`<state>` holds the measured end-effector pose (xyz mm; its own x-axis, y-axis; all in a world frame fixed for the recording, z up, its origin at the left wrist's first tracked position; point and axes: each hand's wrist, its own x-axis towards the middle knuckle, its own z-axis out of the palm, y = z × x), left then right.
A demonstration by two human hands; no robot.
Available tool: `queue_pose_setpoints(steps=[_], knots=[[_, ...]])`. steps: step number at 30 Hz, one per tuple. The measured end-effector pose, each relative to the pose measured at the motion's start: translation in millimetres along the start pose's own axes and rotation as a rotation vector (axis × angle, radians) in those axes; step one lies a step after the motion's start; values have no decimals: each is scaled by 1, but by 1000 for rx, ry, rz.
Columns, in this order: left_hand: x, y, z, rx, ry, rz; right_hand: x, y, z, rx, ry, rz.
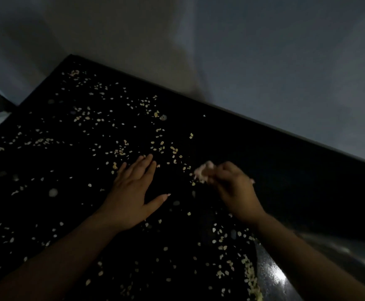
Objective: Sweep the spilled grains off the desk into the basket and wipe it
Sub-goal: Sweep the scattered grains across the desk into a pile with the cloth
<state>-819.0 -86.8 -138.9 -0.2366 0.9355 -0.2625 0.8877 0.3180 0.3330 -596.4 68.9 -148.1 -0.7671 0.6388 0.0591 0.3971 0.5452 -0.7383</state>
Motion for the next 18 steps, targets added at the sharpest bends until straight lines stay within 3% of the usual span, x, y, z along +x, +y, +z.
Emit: queue_pose_setpoints(steps=[4,9,14,18], knots=[[0,-3,2,-8,4,24,-2,-10,-11,78,102,67],[1,-5,6,3,18,36,108,8,-29,-10,388,171],[2,-7,7,30,24,45,177,38,-1,-160,370,347],[2,-9,5,29,19,48,140,15,22,-162,259,126]])
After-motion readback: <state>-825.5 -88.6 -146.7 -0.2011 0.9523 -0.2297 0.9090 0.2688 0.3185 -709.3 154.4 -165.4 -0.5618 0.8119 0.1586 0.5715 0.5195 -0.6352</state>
